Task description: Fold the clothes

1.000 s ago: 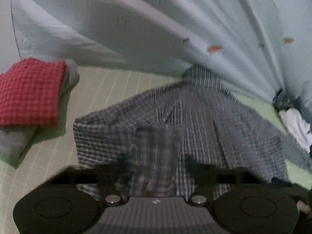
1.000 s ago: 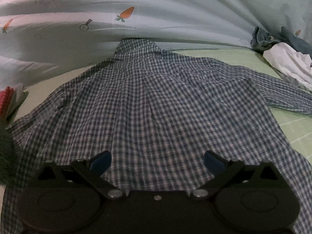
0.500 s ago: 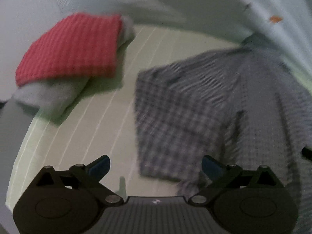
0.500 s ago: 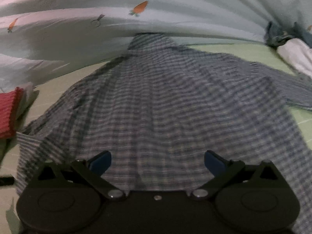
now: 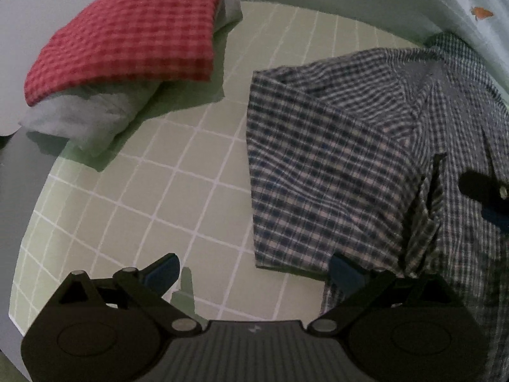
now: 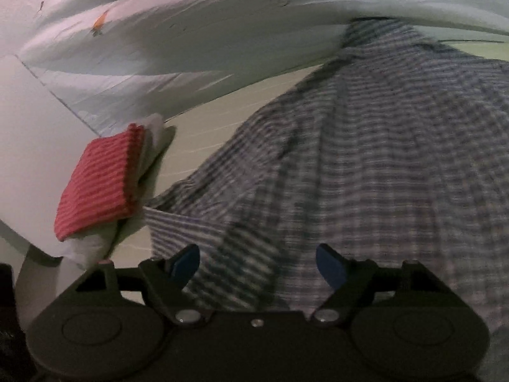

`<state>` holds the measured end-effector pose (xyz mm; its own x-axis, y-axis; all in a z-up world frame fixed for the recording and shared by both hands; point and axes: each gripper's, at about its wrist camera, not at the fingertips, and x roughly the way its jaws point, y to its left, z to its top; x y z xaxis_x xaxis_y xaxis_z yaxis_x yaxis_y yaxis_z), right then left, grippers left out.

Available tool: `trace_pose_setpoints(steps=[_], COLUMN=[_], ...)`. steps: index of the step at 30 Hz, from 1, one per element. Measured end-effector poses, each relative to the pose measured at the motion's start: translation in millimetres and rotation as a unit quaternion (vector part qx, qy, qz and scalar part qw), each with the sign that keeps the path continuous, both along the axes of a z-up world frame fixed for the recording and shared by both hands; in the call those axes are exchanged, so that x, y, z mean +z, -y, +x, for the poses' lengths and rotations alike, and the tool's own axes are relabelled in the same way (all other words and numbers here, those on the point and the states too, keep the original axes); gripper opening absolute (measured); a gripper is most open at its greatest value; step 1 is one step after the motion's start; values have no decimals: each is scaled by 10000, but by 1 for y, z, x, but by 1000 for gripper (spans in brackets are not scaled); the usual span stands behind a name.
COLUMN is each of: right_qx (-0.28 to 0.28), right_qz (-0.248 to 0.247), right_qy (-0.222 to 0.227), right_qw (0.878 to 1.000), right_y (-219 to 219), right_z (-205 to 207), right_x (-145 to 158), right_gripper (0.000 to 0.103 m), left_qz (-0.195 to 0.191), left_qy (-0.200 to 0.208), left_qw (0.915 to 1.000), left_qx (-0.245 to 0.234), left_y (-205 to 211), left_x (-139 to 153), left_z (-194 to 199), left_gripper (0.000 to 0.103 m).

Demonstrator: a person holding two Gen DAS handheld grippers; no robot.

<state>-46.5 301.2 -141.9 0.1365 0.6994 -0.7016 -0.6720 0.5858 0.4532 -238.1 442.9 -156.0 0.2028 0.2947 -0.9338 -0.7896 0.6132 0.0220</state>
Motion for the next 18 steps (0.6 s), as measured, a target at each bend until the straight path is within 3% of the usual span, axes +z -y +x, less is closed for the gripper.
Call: trace_pose_setpoints(steps=[8, 9, 10, 12, 14, 15, 17, 18], right_qx=[120, 132, 134, 119, 25, -38, -172, -251], right_qz=[-488, -532, -610, -751, -720, -623, -491, -462], right_qy=[-37, -75, -91, -195, -333, -391, -441, -428], right_qw=[9987, 9985, 9980, 9969, 9968, 9973, 9977, 9977], right_y=[-32, -32, -31, -29, -20, -13, 0, 6], right_z=[-13, -13, -14, -13, -10, -9, -6, -5], right_x=[-10, -13, -16, -22, -25, -25, -24, -23], right_gripper=[81, 78, 73, 45, 33, 20, 8, 7], left_qz=[-94, -121, -169, -235, -247, -249, -244, -241], left_qy=[-167, -182, -193, -202, -211, -222, -250, -260], left_qw=[9997, 9996, 9996, 9995, 9994, 9994, 9993, 9993], left_qx=[-154, -159, -146, -114, -114, -118, -142, -154], left_y=[1, 0, -1, -3, -4, -5, -5, -4], left_x=[-12, -14, -16, -20, -21, -21, -21, -21], left_z=[7, 8, 7, 6, 6, 6, 7, 7], left_gripper=[100, 100, 100, 102, 103, 103, 103, 103])
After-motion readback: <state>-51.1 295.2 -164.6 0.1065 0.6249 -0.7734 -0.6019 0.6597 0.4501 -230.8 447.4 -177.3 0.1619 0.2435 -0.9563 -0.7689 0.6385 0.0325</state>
